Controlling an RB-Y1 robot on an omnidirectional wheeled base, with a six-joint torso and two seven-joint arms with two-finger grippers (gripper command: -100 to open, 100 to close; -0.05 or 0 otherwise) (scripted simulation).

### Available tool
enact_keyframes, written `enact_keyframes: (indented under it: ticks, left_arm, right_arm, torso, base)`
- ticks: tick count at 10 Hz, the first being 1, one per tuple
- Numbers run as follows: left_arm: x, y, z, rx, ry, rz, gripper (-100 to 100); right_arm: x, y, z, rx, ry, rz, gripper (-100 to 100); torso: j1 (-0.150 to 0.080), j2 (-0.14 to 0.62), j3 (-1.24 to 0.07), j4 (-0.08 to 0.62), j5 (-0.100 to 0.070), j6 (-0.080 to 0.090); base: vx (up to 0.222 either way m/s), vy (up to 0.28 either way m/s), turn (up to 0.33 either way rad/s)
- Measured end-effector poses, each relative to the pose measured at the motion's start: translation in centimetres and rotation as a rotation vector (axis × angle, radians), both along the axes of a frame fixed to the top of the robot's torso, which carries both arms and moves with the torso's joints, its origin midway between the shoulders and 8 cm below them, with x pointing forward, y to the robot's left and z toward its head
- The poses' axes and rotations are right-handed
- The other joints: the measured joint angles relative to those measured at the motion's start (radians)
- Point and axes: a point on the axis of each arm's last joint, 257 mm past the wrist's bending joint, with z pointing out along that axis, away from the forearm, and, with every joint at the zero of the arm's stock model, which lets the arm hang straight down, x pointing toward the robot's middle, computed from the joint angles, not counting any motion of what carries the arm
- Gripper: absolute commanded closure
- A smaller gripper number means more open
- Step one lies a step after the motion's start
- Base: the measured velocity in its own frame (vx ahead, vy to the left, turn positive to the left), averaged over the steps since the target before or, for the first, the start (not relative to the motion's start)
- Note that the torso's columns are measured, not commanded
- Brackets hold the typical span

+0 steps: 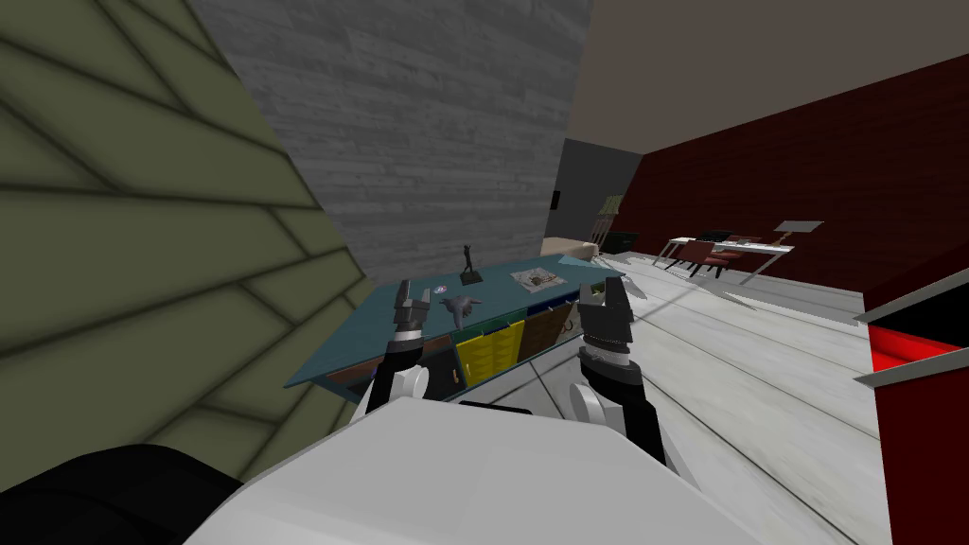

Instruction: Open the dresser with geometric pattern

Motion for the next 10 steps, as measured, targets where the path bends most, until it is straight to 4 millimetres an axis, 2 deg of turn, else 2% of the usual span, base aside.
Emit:
enact_keyframes:
  ticks: [2, 9, 10]
  left_arm:
    - [0.00, 0.00, 0.00, 0.000, 0.000, 0.000, 0]
    - [-0.01, 0.00, 0.02, 0.000, 0.000, 0.000, 0]
    - [-0.01, 0.00, 0.02, 0.000, 0.000, 0.000, -100]
  right_arm:
    - [0.00, 0.00, 0.00, 0.000, 0.000, 0.000, 0]
    - [-0.01, 0.00, 0.02, 0.000, 0.000, 0.000, 0]
    - [-0.01, 0.00, 0.02, 0.000, 0.000, 0.000, 0]
  torso:
    - [0.000, 0.104, -0.209, 0.105, 0.000, 0.000]
    - [0.000, 0.618, -1.234, 0.617, 0.000, 0.000]
    - [0.000, 0.691, -1.382, 0.691, 0.000, 0.000]
  base:
    - [0.000, 0.000, 0.000]
    - [0.000, 0.000, 0.000]
    - [0.015, -0.017, 0.010]
